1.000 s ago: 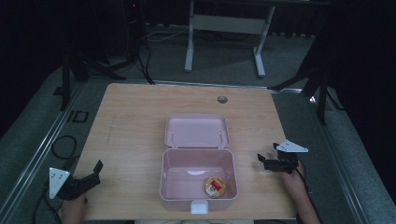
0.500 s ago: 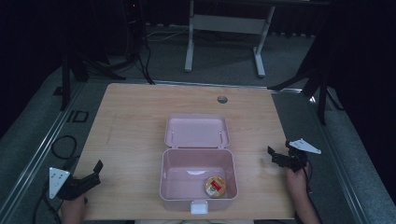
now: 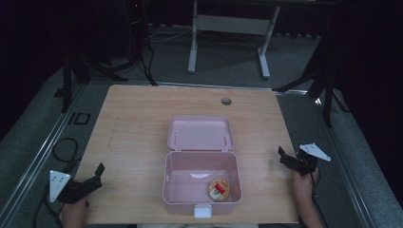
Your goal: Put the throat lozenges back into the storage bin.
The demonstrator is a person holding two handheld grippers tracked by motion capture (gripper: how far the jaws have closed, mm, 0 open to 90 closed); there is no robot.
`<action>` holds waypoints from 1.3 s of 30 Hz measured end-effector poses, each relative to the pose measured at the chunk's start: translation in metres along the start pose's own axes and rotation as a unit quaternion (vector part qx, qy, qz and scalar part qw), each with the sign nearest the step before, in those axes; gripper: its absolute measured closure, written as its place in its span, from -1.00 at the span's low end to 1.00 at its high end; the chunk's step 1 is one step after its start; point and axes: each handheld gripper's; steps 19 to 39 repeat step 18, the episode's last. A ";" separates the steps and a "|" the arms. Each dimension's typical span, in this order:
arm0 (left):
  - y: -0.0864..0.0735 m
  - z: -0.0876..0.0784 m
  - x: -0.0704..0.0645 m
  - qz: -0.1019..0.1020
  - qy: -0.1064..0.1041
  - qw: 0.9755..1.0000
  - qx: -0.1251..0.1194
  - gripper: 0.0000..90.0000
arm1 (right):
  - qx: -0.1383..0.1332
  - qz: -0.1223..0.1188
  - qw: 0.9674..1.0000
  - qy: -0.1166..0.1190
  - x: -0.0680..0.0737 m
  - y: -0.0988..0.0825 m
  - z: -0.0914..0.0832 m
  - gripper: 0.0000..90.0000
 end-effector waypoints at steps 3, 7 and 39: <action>0.000 0.000 0.000 -0.001 0.000 1.000 -0.001 -0.99 | -0.011 0.004 1.000 0.010 0.001 0.000 -0.002 -0.73; 0.000 0.000 0.000 -0.001 0.001 1.000 -0.001 -0.99 | -0.018 0.003 1.000 0.018 0.002 0.000 -0.003 -0.73; 0.000 0.000 0.000 -0.002 0.001 1.000 -0.002 -0.99 | -0.003 0.001 1.000 0.024 0.002 -0.001 0.000 -0.73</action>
Point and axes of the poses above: each handheld gripper's, and its own axes: z roughly forward along the jaws, y roughly out of its top, x roughly to its left, and after that the axes turned 14 degrees about -z, right-handed
